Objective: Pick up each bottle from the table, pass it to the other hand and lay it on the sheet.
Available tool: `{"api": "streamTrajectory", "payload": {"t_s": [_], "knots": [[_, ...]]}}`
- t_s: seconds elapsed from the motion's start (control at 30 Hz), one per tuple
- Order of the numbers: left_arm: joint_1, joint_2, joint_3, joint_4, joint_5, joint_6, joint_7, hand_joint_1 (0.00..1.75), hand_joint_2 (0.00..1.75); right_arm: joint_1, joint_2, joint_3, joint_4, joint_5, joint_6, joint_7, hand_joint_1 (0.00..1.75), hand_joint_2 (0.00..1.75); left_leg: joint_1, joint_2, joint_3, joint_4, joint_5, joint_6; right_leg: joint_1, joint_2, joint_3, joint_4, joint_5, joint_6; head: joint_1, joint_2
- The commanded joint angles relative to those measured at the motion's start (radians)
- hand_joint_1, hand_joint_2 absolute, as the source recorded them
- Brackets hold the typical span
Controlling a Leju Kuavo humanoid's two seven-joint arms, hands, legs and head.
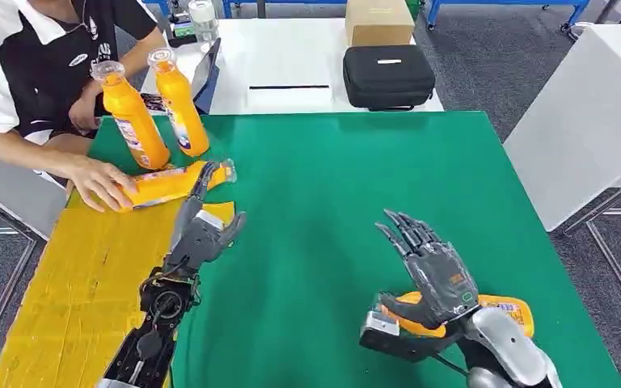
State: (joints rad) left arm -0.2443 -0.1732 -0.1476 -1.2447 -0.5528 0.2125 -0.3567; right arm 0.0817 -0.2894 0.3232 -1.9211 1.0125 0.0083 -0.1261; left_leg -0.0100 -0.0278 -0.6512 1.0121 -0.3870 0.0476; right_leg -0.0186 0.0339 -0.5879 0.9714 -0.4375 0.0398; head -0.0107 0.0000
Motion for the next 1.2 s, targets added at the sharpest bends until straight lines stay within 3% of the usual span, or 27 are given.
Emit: {"api": "streamTrajectory", "payload": {"t_s": [0.03,0.23,0.33,0.8,1.07,1.2], "knots": [[0.006,0.033,-0.001,-0.005,0.031,0.004,-0.001,0.00,1.75,0.056,-0.119,-0.166,0.054,-0.033,0.117,-0.100,0.00,1.75,0.001,0.002,0.006,-0.001,-0.002,-0.003,0.001,-0.003,0.006,-0.001,-0.002,-0.002,0.000,0.000],[0.006,0.043,0.008,0.021,0.047,0.012,0.007,0.00,1.75,0.198,-0.185,-0.331,0.077,-0.048,0.211,-0.078,0.00,1.75,0.001,-0.002,0.008,-0.001,-0.003,-0.003,0.002,-0.007,0.009,-0.002,-0.004,-0.002,0.000,0.000],[-0.002,0.044,0.001,0.044,0.050,0.014,-0.004,0.00,1.75,0.193,-0.189,-0.390,0.104,-0.074,0.228,-0.084,0.00,1.75,0.001,0.000,0.006,-0.001,-0.002,-0.002,0.002,-0.004,0.007,-0.002,-0.002,-0.001,0.000,0.000],[-0.011,0.047,-0.015,0.048,0.057,0.014,-0.002,0.00,1.75,0.209,-0.178,-0.434,0.126,-0.080,0.277,-0.055,0.00,1.75,0.002,0.001,0.008,-0.001,-0.003,-0.003,0.003,-0.004,0.008,-0.003,-0.003,-0.002,-0.001,0.000],[-0.040,0.046,-0.035,0.113,0.071,0.050,-0.005,0.00,1.75,0.176,-0.146,-0.445,0.258,0.010,0.280,-0.023,0.00,1.75,0.002,0.001,0.006,-0.001,-0.002,-0.002,0.003,-0.003,0.007,-0.004,-0.001,-0.002,0.000,0.000],[-0.067,0.035,-0.051,0.164,0.070,0.064,-0.013,0.00,1.75,0.126,-0.111,-0.369,0.365,0.093,0.257,-0.005,0.00,1.75,0.003,0.002,0.012,-0.003,-0.003,-0.004,0.004,-0.006,0.012,-0.005,-0.002,-0.003,0.000,0.000]]}}
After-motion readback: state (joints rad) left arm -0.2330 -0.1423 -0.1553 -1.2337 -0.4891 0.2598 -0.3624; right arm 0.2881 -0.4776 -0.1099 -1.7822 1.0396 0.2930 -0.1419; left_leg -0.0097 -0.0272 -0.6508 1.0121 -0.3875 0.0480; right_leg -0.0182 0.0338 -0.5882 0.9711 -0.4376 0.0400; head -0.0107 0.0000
